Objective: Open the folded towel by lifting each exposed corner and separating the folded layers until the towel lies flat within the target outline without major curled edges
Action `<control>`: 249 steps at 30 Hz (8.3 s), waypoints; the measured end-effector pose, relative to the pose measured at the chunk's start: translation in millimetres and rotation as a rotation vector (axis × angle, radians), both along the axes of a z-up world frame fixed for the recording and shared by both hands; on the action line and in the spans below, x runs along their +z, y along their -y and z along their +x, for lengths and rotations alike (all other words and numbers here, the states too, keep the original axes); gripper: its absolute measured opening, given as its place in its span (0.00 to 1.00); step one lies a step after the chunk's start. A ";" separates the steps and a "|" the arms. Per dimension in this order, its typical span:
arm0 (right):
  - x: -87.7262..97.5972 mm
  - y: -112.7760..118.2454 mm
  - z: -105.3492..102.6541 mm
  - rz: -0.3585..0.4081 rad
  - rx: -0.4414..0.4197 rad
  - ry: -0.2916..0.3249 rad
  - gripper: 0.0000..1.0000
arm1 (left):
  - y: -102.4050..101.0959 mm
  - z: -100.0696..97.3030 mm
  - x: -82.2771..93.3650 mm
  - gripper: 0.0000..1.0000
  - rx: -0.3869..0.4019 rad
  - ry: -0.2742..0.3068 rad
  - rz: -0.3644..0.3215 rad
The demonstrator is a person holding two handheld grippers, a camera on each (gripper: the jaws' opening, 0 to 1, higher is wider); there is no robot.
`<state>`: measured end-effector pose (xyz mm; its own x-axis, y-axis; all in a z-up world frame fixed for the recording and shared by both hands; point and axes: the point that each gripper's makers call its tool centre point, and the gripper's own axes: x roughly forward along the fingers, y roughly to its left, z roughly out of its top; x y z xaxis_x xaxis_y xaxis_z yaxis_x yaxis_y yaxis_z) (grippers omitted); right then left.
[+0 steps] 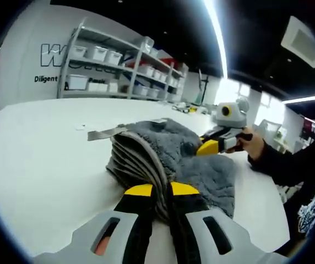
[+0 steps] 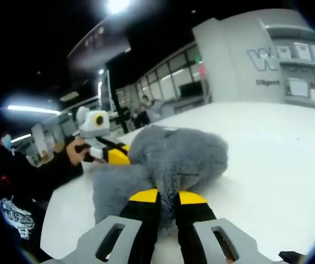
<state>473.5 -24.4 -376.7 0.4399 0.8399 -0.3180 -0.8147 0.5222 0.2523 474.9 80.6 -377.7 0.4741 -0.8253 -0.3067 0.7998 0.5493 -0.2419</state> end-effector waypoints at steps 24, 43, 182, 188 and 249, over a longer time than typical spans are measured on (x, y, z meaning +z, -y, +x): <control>12.2 11.1 -2.2 -0.108 0.043 0.206 0.33 | -29.5 23.6 29.7 0.86 0.167 0.191 0.021; 12.4 36.3 35.5 -0.150 -0.182 0.232 0.99 | -62.3 42.8 26.2 1.00 0.334 0.223 0.141; 224.1 -4.0 23.5 -0.890 0.483 0.365 0.72 | 34.7 -90.5 46.6 0.99 0.592 -0.283 -0.832; 214.9 -16.4 26.9 -0.913 0.506 0.355 0.73 | 32.1 -87.9 46.0 0.95 0.605 -0.280 -0.831; 100.8 -78.8 55.0 -0.932 0.626 0.218 0.68 | -12.5 -56.2 16.5 0.29 0.837 -0.269 -0.738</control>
